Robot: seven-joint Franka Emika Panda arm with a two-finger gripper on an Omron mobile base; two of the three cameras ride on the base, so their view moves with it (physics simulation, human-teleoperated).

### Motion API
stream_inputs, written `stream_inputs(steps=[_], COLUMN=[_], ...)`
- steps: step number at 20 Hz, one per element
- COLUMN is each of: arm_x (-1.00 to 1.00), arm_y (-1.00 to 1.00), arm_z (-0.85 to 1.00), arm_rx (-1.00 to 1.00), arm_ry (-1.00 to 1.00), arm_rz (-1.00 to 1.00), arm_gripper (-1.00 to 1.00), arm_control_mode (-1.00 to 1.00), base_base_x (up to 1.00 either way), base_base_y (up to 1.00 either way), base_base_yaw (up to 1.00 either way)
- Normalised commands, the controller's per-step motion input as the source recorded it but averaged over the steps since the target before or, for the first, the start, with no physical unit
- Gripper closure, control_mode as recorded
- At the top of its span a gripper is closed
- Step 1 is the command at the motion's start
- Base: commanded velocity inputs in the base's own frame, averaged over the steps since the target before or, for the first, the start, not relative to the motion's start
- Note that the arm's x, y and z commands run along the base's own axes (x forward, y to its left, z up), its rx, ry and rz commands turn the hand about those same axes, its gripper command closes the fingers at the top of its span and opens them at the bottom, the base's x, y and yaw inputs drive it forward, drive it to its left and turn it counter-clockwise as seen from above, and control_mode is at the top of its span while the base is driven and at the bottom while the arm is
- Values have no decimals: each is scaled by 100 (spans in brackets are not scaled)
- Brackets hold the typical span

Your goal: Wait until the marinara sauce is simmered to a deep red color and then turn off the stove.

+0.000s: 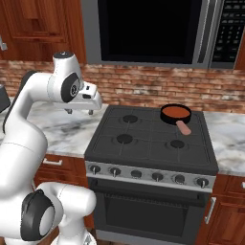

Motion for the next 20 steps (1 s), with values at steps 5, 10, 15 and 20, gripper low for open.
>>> stream_inputs(steps=[5, 10, 15, 20], arm_x=[0, 0, 0, 0], arm_y=[0, 0, 0, 0], arm_z=[0, 0, 0, 0], arm_rx=[0, 0, 0, 0], arm_ry=[0, 0, 0, 0], arm_rz=[0, 0, 0, 0], arm_gripper=[-100, -100, -100, -100], arm_control_mode=[100, 100, 100, 100], base_base_x=[18, 21, 0, 0], base_base_y=[3, 0, 0, 0], base_base_yaw=[0, 0, 0, 0])
